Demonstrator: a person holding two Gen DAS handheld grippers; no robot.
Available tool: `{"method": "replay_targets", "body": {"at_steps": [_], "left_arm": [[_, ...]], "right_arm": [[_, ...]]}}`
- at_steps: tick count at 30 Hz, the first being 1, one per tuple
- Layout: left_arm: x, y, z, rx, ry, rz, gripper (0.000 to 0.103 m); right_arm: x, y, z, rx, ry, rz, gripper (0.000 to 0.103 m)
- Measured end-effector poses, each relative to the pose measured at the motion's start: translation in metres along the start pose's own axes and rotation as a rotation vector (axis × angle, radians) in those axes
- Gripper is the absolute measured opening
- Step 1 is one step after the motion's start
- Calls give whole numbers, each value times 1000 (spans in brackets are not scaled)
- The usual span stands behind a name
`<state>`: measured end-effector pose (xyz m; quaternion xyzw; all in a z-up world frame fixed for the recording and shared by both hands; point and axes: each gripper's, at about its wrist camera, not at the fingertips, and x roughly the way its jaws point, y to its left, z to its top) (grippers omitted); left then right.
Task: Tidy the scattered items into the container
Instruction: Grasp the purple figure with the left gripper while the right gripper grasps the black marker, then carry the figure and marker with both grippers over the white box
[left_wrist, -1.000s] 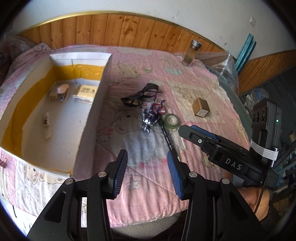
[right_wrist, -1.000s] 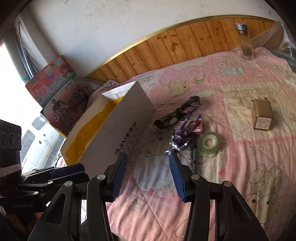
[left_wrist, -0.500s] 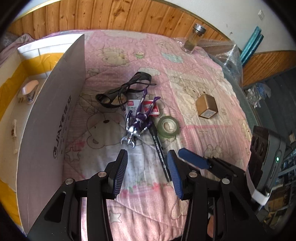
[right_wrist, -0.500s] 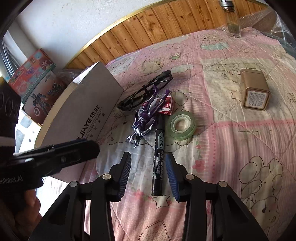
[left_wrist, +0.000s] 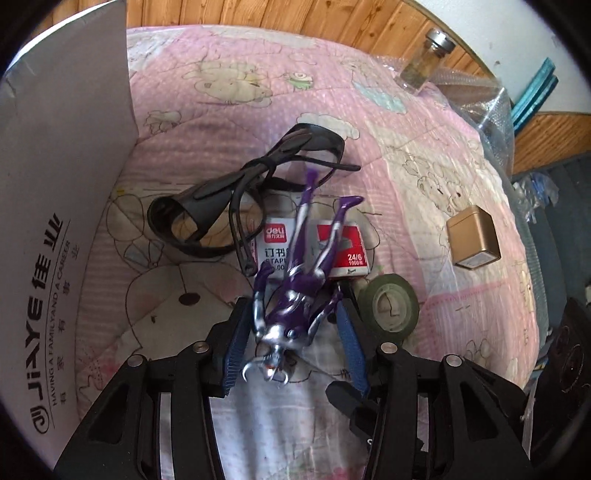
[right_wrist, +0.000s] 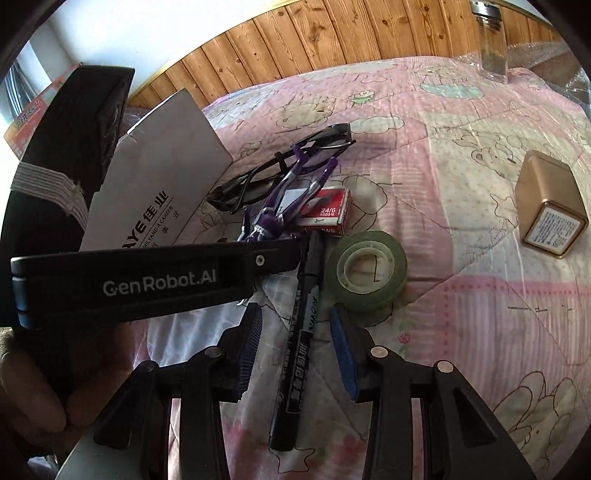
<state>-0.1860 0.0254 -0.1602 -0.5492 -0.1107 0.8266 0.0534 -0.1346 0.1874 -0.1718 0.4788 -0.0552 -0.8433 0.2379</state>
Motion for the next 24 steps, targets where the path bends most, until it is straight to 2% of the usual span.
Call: {"method": "replay_targets", "body": {"at_steps": [3, 5, 6, 13, 18, 24], "left_arm": [[3, -2, 5, 21, -15, 6, 52], [4, 0, 7, 21, -22, -6, 50], [5, 0, 8, 27, -25, -7, 50], [-2, 4, 5, 21, -31, -5, 47], [-21, 6, 0, 7, -49, -23, 47], [-47, 4, -10, 1, -78, -51, 47]], "right_arm": [[4, 4, 3, -32, -5, -12, 40], [6, 5, 3, -52, -7, -27, 31], [7, 5, 4, -59, -6, -43, 21], [5, -9, 6, 10, 5, 2, 14], [-8, -18, -3, 84, 18, 34, 14], [-24, -14, -14, 112, 3, 44, 14]]}}
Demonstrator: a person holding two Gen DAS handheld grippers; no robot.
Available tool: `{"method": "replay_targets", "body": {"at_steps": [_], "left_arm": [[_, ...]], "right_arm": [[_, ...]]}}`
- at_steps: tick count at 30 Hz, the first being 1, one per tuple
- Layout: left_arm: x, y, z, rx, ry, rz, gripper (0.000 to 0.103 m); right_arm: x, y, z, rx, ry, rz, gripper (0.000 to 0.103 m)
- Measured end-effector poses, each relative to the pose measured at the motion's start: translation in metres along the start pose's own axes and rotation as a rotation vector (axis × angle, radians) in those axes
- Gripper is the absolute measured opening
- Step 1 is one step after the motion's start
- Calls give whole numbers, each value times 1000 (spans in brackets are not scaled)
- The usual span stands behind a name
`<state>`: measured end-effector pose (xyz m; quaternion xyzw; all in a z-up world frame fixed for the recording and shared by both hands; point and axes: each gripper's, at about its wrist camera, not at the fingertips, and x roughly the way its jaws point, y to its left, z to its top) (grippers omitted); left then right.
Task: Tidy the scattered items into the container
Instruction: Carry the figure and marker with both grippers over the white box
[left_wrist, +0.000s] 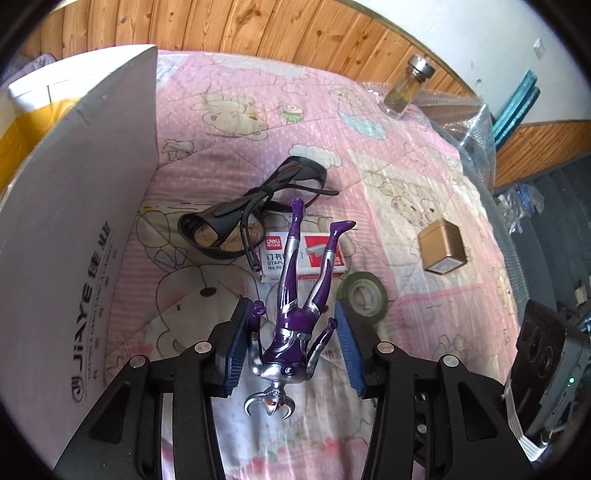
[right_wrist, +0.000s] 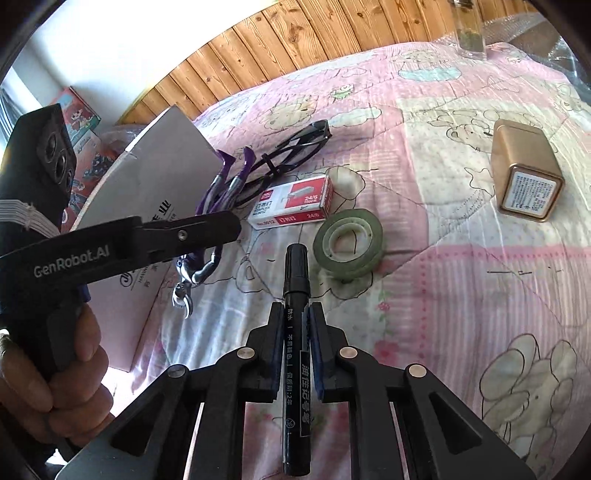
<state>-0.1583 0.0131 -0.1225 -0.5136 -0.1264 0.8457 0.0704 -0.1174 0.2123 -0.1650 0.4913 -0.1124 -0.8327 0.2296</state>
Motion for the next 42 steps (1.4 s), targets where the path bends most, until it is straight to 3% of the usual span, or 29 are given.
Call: {"method": "replay_targets", "body": {"at_steps": [28, 42], "left_arm": [[-130, -2, -51, -24, -193, -98, 47], [-178, 20, -72, -64, -261, -125, 47]], "right_arm": [[-66, 65, -25, -99, -99, 19, 14], [-90, 107, -27, -186, -133, 34, 14]]}}
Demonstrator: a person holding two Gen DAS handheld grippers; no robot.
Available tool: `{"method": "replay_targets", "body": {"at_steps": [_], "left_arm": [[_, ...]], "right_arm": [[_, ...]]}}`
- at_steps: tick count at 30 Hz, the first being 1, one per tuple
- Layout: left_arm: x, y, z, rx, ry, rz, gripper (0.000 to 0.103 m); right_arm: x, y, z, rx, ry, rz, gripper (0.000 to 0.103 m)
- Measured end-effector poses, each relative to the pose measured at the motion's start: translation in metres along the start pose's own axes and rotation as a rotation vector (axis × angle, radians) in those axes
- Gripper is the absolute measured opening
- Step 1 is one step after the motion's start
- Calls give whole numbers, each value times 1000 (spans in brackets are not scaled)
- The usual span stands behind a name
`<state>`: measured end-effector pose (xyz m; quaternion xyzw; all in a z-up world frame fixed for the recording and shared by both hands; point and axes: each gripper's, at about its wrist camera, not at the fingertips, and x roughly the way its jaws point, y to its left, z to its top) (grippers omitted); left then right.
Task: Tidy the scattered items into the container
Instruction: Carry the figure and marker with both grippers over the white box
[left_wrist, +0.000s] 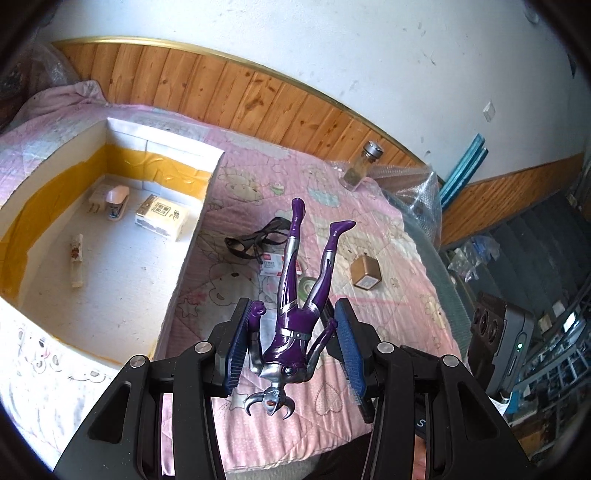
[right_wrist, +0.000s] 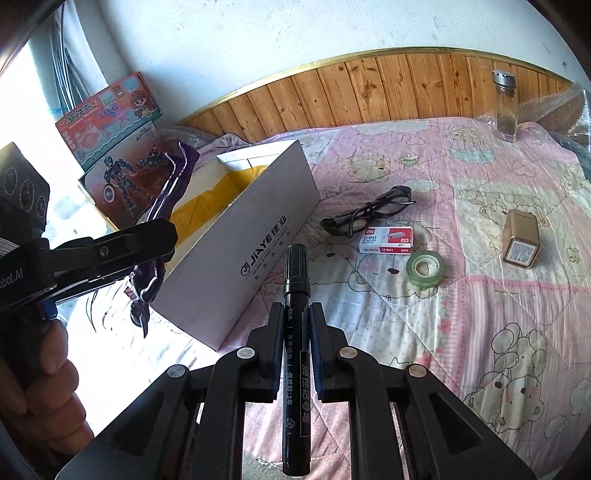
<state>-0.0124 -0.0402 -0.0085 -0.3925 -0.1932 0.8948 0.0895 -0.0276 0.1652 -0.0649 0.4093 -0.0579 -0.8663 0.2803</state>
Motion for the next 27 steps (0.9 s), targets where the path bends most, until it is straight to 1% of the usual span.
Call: {"method": "replay_targets", "body": {"at_steps": [13, 27], "left_arm": [[-39, 27, 4, -62, -58, -16, 47], [-54, 65, 16, -136, -73, -15, 47]], "right_arm": [[-13, 41, 23, -83, -39, 37, 14], [-5, 76, 46, -144, -43, 82, 14]]}}
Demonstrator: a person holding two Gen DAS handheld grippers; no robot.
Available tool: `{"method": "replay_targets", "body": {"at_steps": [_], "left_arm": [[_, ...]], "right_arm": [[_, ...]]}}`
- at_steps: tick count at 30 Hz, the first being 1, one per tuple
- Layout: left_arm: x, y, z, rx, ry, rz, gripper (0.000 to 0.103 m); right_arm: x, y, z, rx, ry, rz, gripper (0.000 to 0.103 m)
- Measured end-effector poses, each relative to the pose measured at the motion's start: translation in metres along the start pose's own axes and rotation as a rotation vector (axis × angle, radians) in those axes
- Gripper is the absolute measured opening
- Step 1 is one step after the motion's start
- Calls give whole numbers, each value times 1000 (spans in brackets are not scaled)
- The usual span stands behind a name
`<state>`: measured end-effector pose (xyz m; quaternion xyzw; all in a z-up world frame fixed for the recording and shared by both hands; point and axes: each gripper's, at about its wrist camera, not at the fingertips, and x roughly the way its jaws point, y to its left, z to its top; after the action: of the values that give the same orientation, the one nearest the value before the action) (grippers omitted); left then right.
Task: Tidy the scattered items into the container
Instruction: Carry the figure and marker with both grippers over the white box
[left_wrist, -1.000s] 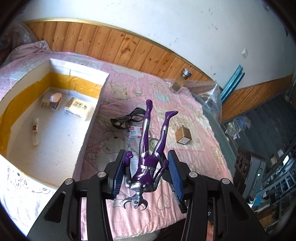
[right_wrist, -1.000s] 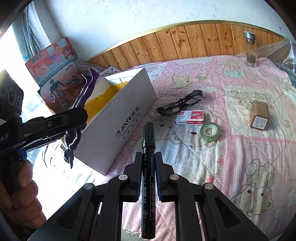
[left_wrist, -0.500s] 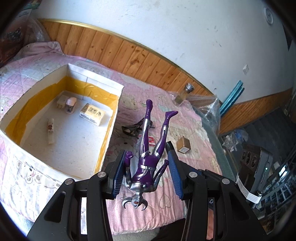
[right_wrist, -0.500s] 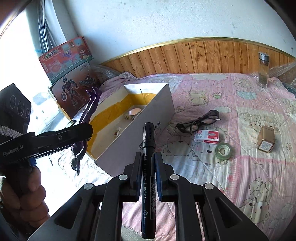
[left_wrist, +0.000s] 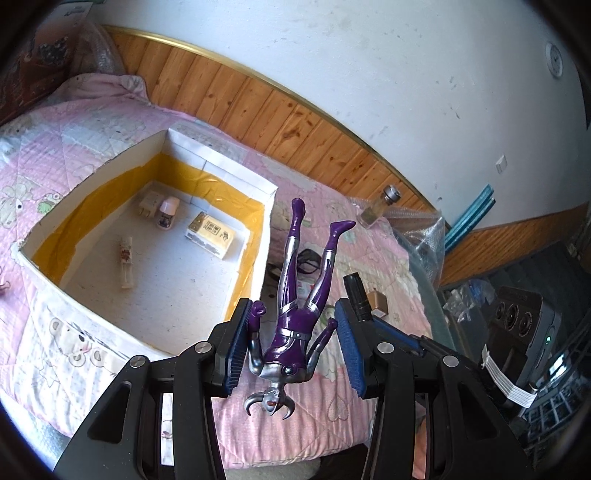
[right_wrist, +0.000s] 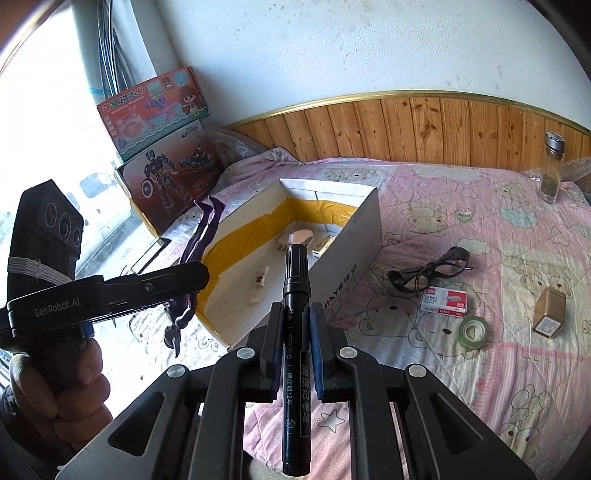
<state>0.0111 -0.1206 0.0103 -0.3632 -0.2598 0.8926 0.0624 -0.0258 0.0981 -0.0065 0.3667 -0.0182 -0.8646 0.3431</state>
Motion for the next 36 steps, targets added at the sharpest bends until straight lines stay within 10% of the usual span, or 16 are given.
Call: {"method": "replay_targets", "body": {"at_steps": [36], "left_arm": [[39, 68, 58, -96, 97, 123, 47]], "right_arm": [[76, 27, 69, -18, 40, 77, 14]]}}
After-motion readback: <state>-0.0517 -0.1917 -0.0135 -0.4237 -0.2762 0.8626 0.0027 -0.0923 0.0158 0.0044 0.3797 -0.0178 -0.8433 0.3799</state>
